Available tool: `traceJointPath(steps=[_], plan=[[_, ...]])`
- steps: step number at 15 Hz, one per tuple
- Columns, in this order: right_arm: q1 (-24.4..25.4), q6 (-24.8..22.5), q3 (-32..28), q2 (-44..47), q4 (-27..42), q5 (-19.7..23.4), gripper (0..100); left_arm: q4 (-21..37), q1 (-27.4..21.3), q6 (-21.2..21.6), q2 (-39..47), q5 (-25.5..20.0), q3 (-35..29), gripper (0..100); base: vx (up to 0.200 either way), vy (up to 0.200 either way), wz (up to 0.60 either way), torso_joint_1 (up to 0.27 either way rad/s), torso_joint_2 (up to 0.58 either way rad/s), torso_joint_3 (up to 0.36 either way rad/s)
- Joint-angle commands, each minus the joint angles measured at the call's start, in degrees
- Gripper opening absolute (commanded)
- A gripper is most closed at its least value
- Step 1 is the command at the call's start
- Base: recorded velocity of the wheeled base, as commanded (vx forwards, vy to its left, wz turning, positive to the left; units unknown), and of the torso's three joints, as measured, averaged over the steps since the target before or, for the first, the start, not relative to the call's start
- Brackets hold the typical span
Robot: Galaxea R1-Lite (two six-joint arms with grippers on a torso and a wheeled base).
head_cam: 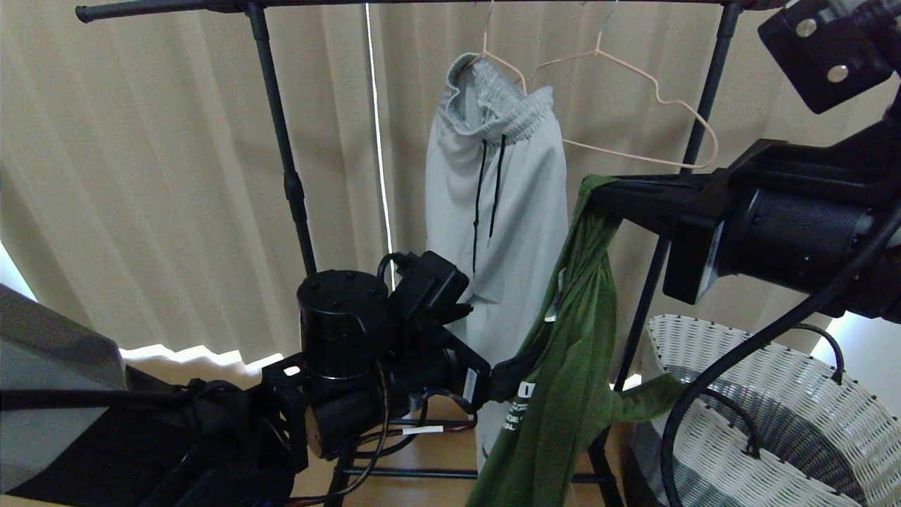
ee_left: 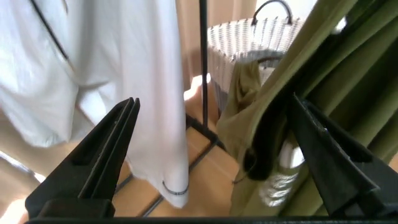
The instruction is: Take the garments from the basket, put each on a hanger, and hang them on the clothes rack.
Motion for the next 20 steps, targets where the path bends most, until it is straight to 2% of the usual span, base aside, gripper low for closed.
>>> traceJointPath(steps=[1,3,8,14,15,17,18,20], plan=[[0.0,0.0,0.1,-0.1,0.0,0.0,0,-0.1,0.5,-0.1,0.2,-1.0,-1.4,100,0.0,0.0,0.0,0.0,0.0,0.0],[0.0,0.0,0.0,-0.1,0.0,0.0,0,0.0,0.7,-0.1,1.1,-2.4,-2.8,100,0.0,0.0,0.0,0.0,0.0,0.0],[0.1,0.0,-0.4,-0.4,0.1,0.5,0,0.0,3.3,-0.1,6.8,-2.7,-6.4,100,0.0,0.0,0.0,0.0,0.0,0.0],[0.0,0.0,-0.8,-2.1,0.7,0.5,0,0.0,4.6,0.0,8.5,-4.2,-4.8,100,0.0,0.0,0.0,0.0,0.0,0.0],[0.0,0.0,-0.8,-2.3,1.0,0.5,0,0.0,4.6,0.0,8.5,-4.2,-4.6,0,0.0,0.0,0.0,0.0,0.0,0.0],[0.0,0.0,-1.1,-2.7,1.7,0.5,0,-0.1,4.5,0.5,8.1,-4.1,-4.4,0,0.0,0.0,0.0,0.0,0.0,0.0],[0.0,0.0,-1.1,-2.7,1.7,0.5,0,-1.2,4.3,2.5,8.0,-3.8,-3.8,0,0.0,0.0,0.0,0.0,0.0,0.0],[-0.2,0.0,-1.0,-2.6,1.7,0.5,0,-10.2,4.6,6.3,6.2,-4.0,1.5,0,0.0,0.0,0.0,0.0,0.0,0.0]])
